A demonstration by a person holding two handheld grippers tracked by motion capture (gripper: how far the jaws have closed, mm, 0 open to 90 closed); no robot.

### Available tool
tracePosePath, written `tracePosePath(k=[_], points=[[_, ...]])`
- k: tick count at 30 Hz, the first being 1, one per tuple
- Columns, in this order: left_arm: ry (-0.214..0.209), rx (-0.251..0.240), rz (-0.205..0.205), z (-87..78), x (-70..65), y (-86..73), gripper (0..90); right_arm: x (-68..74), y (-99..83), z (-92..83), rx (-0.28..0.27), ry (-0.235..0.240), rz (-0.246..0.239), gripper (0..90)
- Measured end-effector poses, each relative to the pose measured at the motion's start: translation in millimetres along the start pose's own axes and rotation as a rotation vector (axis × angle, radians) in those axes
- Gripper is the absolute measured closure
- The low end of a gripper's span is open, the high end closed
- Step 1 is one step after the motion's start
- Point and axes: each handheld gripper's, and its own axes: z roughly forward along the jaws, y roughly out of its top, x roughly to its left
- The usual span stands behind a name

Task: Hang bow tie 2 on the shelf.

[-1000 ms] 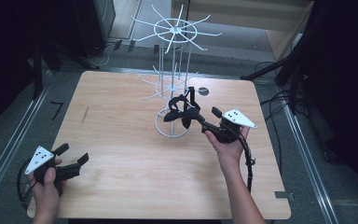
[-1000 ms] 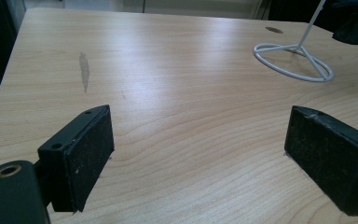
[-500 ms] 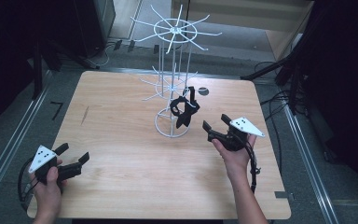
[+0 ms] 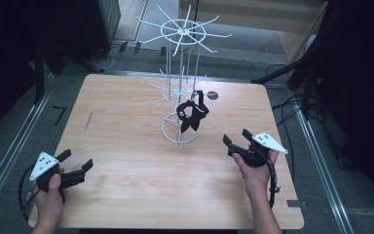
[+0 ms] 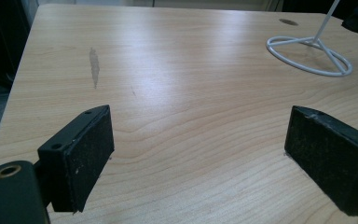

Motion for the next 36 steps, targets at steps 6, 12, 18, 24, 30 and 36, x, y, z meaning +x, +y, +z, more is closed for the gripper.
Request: tracePosePath(k=[6,12,18,24,30,36], points=[[-0.006,0.003,-0.014,0.2,1.3,0.2,8.4,-6.9,-6.0,-12.1,-0.004,-0.023,0.007,17.5],[-0.005,0.005,-0.009,0.9,1.1,0.4,8.4,-13.2,-14.0,-23.2,0.008,-0.053,0.010,17.9],[0.004,-0.007,-0.028,0.6,2.2,0.2,5.9,-21.0,-22.4,-33.2,0.020,-0.074,0.029,17.9],[-0.001,-0.007,-0.017,1.2,0.9,0.3,3.0,-22.0,-33.2,-43.9,0.052,-0.072,0.009,17.4],[-0.016,-0.016,-0.030,0.4,2.5,0.1,2.7,-29.8,-39.5,-55.7,0.073,-0.074,0.023,15.3],[-0.029,-0.017,-0.035,0.6,3.2,0.2,2.5,-36.0,-48.2,-68.1,0.108,-0.074,0.014,13.9]])
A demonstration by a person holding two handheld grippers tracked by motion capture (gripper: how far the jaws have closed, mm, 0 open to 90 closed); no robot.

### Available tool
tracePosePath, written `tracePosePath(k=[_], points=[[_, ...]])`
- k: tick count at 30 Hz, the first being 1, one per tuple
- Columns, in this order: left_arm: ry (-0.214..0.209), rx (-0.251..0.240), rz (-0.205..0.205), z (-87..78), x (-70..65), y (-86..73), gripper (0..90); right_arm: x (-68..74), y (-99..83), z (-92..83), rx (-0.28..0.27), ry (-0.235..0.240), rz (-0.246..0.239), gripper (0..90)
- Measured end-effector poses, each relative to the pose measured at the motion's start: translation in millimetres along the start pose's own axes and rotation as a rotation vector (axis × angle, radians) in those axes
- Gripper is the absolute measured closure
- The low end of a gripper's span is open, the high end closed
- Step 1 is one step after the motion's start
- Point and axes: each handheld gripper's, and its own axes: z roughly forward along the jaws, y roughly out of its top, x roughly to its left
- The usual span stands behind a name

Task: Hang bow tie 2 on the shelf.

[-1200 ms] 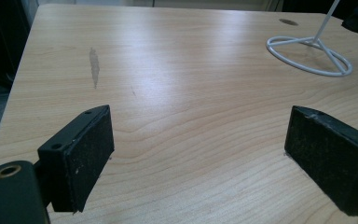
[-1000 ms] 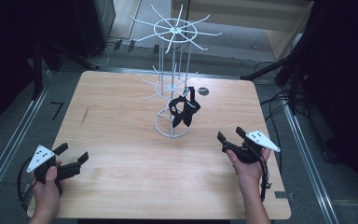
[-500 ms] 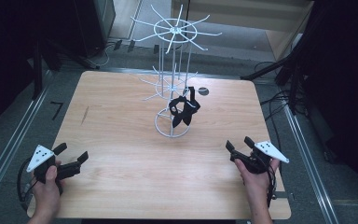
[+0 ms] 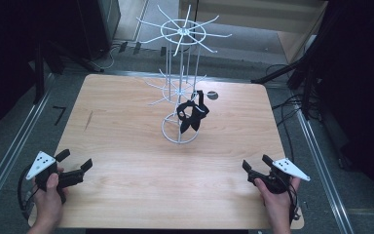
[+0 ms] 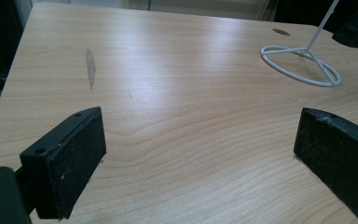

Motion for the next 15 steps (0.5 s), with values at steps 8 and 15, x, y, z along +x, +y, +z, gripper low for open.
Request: tracePosePath(k=[8,15], points=[[-0.005,-0.002,0.012,-0.2,-1.1,-0.2,2.4,-10.1,-11.9,-14.3,0.031,-0.019,-0.017,13.7],[-0.010,-0.005,0.017,-0.4,-1.2,-0.3,0.0,-21.1,-22.1,-27.3,0.050,-0.027,-0.017,13.7]])
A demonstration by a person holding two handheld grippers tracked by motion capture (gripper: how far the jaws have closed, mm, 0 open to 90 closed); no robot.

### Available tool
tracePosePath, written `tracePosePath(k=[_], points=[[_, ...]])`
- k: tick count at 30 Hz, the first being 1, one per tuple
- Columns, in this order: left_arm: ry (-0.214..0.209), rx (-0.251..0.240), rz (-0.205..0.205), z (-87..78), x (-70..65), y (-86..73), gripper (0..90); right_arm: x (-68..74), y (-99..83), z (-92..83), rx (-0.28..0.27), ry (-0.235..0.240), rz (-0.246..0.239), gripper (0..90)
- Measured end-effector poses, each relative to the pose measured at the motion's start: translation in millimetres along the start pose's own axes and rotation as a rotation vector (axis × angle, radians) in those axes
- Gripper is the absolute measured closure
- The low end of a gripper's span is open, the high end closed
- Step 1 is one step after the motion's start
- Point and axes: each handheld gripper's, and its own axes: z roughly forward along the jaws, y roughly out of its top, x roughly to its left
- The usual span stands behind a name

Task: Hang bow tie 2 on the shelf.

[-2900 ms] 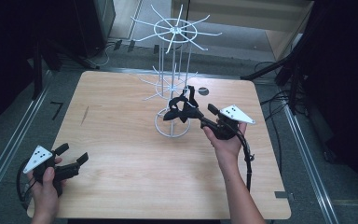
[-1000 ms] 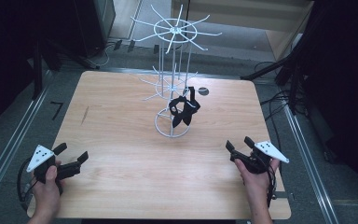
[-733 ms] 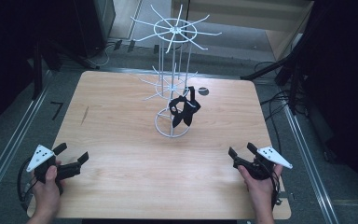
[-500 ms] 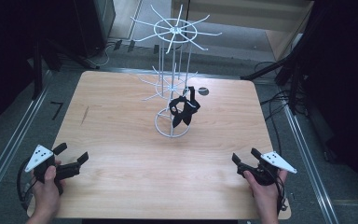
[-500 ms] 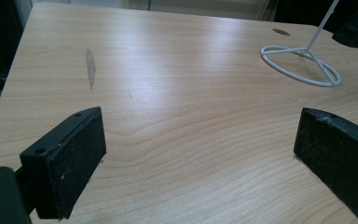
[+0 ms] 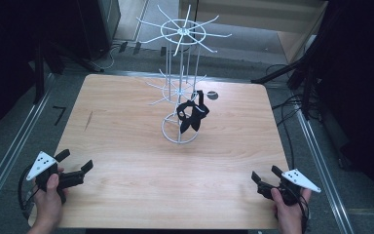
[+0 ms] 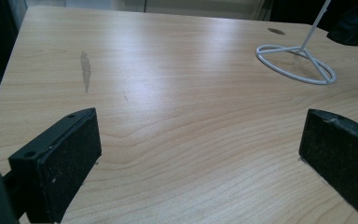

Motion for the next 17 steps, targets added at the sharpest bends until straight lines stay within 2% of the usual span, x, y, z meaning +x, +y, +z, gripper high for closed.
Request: tracePosePath(k=[6,13,17], points=[[-0.003,-0.001,0.002,0.0,-0.1,0.0,0.0,-6.1,-6.9,-7.9,0.019,-0.022,-0.016,13.7],[-0.010,-0.020,-0.012,-1.7,1.7,-0.5,0.0,-14.6,-13.9,-17.4,0.032,-0.030,-0.002,13.7],[-0.013,-0.019,0.020,-1.7,-1.5,-0.8,0.0,-17.9,-14.5,-23.8,0.013,-0.047,0.007,13.9]])
